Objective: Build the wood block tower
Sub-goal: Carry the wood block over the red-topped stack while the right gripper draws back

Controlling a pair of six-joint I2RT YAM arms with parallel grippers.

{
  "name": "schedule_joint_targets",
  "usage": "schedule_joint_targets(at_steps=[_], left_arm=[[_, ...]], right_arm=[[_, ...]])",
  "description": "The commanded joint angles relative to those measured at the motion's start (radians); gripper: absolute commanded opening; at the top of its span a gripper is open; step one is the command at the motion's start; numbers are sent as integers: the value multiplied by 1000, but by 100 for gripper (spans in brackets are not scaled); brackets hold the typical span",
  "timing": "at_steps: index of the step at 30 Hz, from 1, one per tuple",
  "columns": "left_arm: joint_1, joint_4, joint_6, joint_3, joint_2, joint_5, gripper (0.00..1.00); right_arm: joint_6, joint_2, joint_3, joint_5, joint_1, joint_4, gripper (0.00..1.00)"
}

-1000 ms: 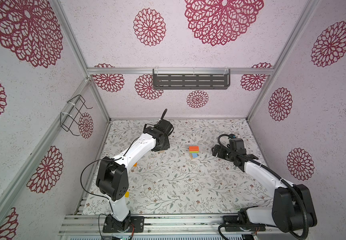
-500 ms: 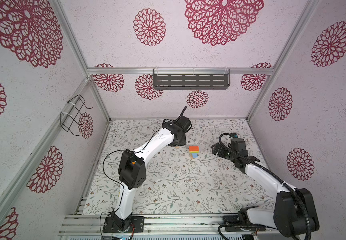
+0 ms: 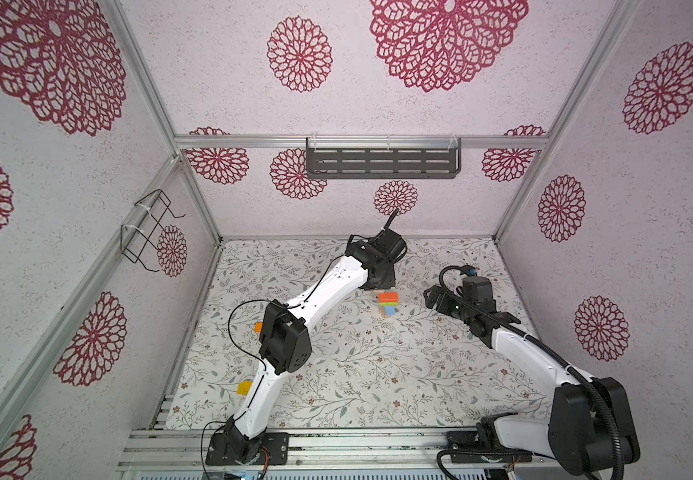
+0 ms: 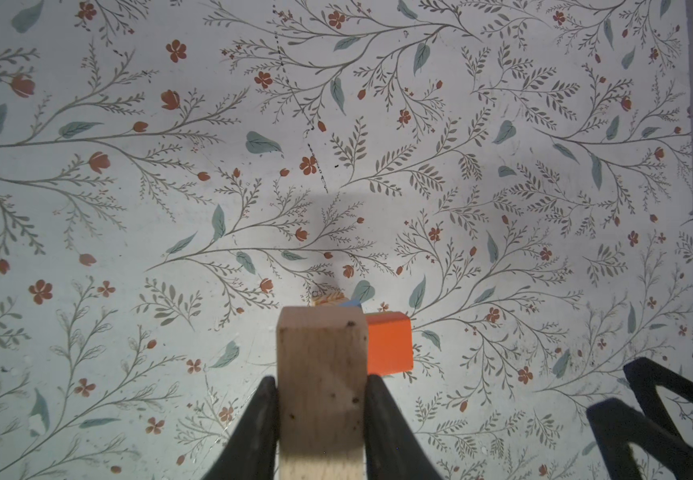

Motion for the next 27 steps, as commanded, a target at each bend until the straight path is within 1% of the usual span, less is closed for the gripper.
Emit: schedule_joint_targets(at_steps=[1, 16, 27], left_arm=[[-24, -10, -24, 33, 24, 4, 33], [-63, -2, -53, 44, 52, 5, 33], [-63, -8, -59, 27, 63, -11, 32]], right_arm=[[12, -34, -8, -2, -5, 27, 99], [40, -42, -17, 4, -8, 28, 99], [39, -44, -19, 4, -9, 30, 99]])
